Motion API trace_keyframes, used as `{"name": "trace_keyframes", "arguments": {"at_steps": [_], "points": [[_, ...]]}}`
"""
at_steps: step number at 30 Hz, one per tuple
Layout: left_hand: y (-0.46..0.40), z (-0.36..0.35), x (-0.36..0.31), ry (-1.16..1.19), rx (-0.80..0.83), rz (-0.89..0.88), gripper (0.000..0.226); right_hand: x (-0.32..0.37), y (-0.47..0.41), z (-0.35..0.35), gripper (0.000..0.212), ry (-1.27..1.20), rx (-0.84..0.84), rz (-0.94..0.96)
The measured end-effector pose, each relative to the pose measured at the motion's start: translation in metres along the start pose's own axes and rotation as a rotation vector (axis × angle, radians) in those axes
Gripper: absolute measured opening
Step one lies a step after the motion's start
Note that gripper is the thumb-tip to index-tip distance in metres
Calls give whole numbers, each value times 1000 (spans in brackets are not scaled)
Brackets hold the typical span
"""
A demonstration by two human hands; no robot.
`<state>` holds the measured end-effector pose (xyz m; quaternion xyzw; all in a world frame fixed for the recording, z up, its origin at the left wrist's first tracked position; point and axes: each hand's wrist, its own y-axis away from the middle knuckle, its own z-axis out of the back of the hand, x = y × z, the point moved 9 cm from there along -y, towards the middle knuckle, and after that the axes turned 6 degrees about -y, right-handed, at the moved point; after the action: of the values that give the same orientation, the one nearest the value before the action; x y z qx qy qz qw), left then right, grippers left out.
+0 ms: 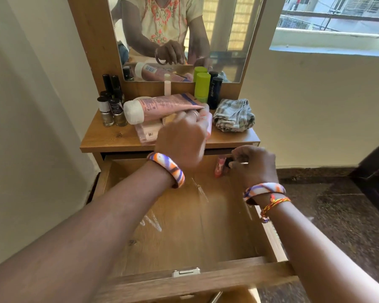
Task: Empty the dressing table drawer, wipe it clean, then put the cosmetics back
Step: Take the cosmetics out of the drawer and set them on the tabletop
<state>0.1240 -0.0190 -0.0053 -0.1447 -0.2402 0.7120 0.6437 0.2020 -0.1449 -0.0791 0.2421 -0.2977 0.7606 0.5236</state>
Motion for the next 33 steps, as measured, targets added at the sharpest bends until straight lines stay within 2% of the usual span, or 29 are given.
{"name": "trace_keyframes", "arguments": {"at_steps": [2, 4, 6, 8, 12, 17, 23, 29, 33], "points": [[19, -5, -30, 68, 15, -172, 12, 2, 0, -14, 25, 124, 71, 51], [36, -23, -54, 127, 151, -259, 10, 7, 0, -26, 23, 273, 113, 134], [45, -53, -63, 82, 329, -246, 25, 10, -1, -29, 24, 407, 122, 168], [44, -75, -64, 61, 420, -198, 38, 14, -3, -30, 26, 509, 102, 209], [31, -99, -67, 80, 488, -152, 44, 14, -8, -32, 24, 593, 104, 238], [16, -100, -66, 91, 448, -84, 32, 14, -17, -29, 23, 609, 89, 239], [16, -106, -56, 150, 502, 22, 31, 20, -11, -29, 23, 630, 118, 277], [17, -96, -51, 272, 370, 99, 14, 16, -10, -30, 23, 607, 117, 272], [21, -97, -46, 350, 363, 118, 12, 14, -9, -38, 23, 618, 167, 290]]}}
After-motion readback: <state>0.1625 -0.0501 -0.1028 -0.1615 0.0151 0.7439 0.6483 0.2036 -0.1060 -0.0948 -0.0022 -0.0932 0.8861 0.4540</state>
